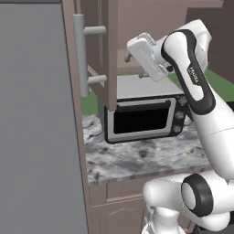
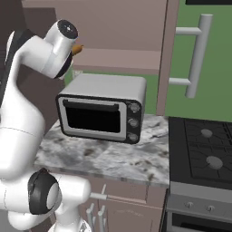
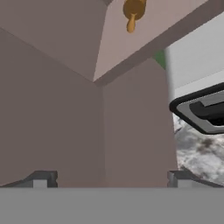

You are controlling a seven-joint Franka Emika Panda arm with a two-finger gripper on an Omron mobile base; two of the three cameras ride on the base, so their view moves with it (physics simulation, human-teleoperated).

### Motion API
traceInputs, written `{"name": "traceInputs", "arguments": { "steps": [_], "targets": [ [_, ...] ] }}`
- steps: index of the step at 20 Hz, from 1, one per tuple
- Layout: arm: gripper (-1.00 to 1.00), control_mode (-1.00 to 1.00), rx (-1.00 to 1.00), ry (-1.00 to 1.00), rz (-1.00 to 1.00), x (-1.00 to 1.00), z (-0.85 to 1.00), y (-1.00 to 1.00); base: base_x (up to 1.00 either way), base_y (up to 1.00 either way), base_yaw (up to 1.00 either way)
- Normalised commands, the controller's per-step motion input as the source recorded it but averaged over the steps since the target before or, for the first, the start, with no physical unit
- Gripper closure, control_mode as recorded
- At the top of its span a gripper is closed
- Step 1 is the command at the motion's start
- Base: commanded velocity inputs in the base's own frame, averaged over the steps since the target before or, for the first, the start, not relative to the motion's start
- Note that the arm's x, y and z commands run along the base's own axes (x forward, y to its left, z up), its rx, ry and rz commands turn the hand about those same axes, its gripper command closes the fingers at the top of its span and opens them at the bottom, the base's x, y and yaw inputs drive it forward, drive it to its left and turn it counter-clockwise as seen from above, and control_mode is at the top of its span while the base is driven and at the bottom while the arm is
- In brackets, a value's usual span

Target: Open the cabinet, retrieve the rolling pin, and place it next to the meat on the cutting board to prepare for tenderizing.

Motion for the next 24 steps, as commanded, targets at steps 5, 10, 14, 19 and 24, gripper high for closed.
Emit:
{"name": "traceInputs", "arguments": {
  "steps": [5,10,14,19,24],
  "targets": [
    [-1.00,-1.00,-0.18,-0.15,0.00,0.47,0.19,-0.20,0.00,0.00,0.00],
    [-1.00,-1.00,-0.19,-0.14,0.00,0.41,0.09,-0.17,0.00,0.00,0.00],
    [-1.00,-1.00,-0.19,-0.10,0.01,0.42,0.00,-0.10,0.00,0.00,0.00],
    [-1.00,-1.00,-0.16,-0.02,0.04,0.35,-0.08,-0.05,0.00,0.00,0.00],
    [-1.00,-1.00,-0.04,-0.04,0.02,0.17,-0.07,-0.01,0.00,0.00,0.00]
  ]
}}
